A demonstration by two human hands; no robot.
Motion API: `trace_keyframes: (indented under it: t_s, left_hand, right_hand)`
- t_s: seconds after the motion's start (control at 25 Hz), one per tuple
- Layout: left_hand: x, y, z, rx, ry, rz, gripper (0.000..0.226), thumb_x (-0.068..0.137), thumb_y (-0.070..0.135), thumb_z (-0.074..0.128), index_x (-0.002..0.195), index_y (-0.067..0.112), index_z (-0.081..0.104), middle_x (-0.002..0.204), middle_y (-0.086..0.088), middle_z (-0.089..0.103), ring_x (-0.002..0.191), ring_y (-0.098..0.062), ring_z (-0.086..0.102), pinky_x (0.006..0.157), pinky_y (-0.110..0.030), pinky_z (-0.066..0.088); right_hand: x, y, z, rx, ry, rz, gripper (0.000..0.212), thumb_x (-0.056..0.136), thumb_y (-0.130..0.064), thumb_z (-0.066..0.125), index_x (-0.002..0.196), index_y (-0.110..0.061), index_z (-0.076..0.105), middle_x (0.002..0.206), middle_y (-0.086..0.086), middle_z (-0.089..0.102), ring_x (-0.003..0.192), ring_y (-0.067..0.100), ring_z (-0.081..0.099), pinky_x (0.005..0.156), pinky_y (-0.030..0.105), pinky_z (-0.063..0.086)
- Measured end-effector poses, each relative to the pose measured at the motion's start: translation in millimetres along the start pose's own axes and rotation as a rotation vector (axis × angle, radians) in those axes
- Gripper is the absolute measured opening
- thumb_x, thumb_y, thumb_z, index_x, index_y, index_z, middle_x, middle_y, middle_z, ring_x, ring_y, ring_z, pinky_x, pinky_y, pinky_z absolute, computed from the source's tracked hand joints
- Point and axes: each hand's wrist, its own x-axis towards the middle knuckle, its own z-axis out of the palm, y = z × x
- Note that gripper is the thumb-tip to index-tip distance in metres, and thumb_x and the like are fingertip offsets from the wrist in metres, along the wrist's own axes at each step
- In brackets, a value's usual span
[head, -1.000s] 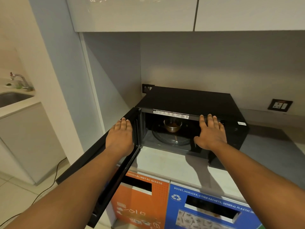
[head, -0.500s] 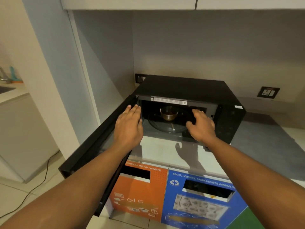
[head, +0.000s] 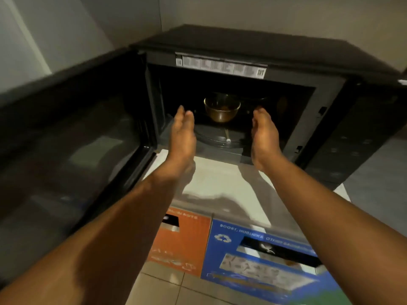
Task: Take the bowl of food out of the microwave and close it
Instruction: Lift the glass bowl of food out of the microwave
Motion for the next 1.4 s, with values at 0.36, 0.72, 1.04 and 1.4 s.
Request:
trace_keyframes:
  t_s: [0.36, 0.72, 1.04, 1.4]
  left_hand:
    - [137, -68, 58, -0.190, -0.073, -0.023, 0.037, 0.094, 0.034, 0.049, 0.108, 0.006, 0.068, 0.115, -0.019, 0.072, 0.113, -0.039, 0.068, 0.108, -0.061, 0.050]
    - [160, -66, 64, -0.266, -0.121, -0.038, 0.041, 0.103, 0.036, 0.053, 0.126, 0.006, 0.068, 0.121, -0.020, 0.075, 0.109, -0.036, 0.074, 0.098, -0.058, 0.059]
    - [138, -53, 55, -0.353, -0.047, -0.084, 0.026, 0.100, 0.011, 0.044, 0.085, 0.011, 0.065, 0.081, -0.006, 0.066, 0.082, -0.023, 0.064, 0.087, -0.040, 0.056]
    - [50, -25, 28, -0.336, -0.057, -0.187, 0.072, 0.083, 0.050, 0.062, 0.142, 0.009, 0.060, 0.139, -0.017, 0.067, 0.129, -0.032, 0.064, 0.115, -0.052, 0.047]
  right_hand:
    - [115, 56, 20, 0.194, -0.060, -0.077, 0.033, 0.099, -0.032, 0.046, 0.117, -0.010, 0.064, 0.112, 0.011, 0.065, 0.105, 0.028, 0.060, 0.110, 0.051, 0.044]
    - [142, 64, 49, 0.192, -0.090, -0.035, 0.051, 0.101, -0.042, 0.044, 0.126, -0.003, 0.065, 0.109, 0.015, 0.076, 0.098, 0.030, 0.074, 0.078, 0.038, 0.061]
    - [103, 51, 49, 0.299, -0.040, -0.067, 0.017, 0.097, -0.018, 0.046, 0.090, -0.015, 0.061, 0.089, 0.009, 0.062, 0.089, 0.026, 0.057, 0.081, 0.033, 0.048]
    - [-9, 9, 35, 0.333, 0.066, 0.055, 0.028, 0.102, -0.025, 0.050, 0.114, -0.010, 0.070, 0.107, 0.010, 0.076, 0.105, 0.025, 0.067, 0.099, 0.039, 0.050]
